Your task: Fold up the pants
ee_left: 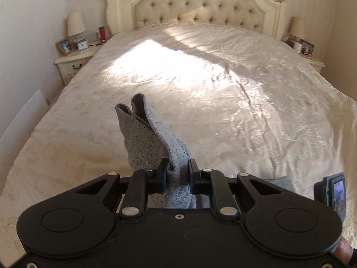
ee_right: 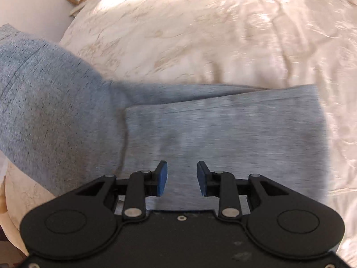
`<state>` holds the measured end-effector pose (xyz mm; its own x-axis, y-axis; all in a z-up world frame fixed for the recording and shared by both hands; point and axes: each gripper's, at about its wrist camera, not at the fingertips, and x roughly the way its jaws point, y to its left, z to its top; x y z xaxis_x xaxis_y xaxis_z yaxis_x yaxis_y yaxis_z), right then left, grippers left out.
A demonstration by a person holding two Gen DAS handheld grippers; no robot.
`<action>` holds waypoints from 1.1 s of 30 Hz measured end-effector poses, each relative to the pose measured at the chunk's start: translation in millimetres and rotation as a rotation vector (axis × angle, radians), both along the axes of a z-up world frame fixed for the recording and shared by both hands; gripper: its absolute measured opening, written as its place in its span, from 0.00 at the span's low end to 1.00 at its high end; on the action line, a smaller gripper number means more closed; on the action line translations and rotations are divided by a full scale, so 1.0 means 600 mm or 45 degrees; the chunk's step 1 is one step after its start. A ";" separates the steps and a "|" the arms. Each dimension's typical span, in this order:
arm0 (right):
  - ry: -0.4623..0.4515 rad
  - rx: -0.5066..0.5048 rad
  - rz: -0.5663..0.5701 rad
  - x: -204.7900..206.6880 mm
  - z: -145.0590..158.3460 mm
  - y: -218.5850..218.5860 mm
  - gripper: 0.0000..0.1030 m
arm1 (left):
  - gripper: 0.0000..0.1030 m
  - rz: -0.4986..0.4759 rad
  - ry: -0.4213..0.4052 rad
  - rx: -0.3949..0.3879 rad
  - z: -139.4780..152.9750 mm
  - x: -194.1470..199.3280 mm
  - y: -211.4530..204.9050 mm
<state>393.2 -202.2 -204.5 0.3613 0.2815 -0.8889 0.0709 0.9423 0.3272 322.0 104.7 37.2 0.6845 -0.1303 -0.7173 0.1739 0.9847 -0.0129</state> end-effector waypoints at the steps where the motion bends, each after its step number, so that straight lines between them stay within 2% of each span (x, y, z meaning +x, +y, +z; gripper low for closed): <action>1: 0.000 0.004 -0.018 -0.006 0.001 -0.026 0.31 | 0.22 -0.042 0.004 -0.007 -0.004 -0.004 -0.031; 3: 0.005 0.007 -0.052 -0.018 0.001 -0.070 0.31 | 0.19 -0.120 0.021 -0.014 -0.022 -0.011 -0.096; 4: 0.006 0.006 -0.072 -0.026 0.000 -0.095 0.31 | 0.08 -0.159 0.037 -0.029 -0.035 -0.015 -0.129; 6: 0.015 0.008 -0.112 -0.041 -0.003 -0.136 0.32 | 0.08 -0.243 0.085 -0.043 -0.069 -0.020 -0.197; 7: 0.022 0.017 -0.129 -0.047 -0.006 -0.155 0.33 | 0.01 -0.281 0.105 -0.030 -0.089 -0.023 -0.231; 10: 0.050 0.042 -0.177 -0.071 -0.017 -0.203 0.33 | 0.01 -0.366 0.205 -0.029 -0.144 -0.029 -0.312; 13: 0.059 0.028 -0.198 -0.088 -0.019 -0.237 0.33 | 0.04 -0.385 0.264 -0.024 -0.159 -0.038 -0.344; 16: 0.024 0.056 -0.210 -0.103 -0.007 -0.263 0.33 | 0.13 -0.350 0.264 -0.010 -0.157 -0.042 -0.328; 20: -0.046 0.090 -0.164 -0.104 0.008 -0.260 0.33 | 0.14 -0.184 0.290 0.086 -0.177 -0.014 -0.265; 23: -0.106 0.105 -0.083 -0.085 0.019 -0.222 0.33 | 0.14 -0.003 0.330 0.166 -0.204 0.019 -0.198; 27: -0.103 0.120 -0.006 -0.059 0.015 -0.183 0.33 | 0.13 0.151 0.424 0.203 -0.251 0.055 -0.118; 33: -0.058 0.070 -0.014 -0.022 -0.012 -0.154 0.33 | 0.14 0.091 0.615 0.278 -0.353 0.074 -0.077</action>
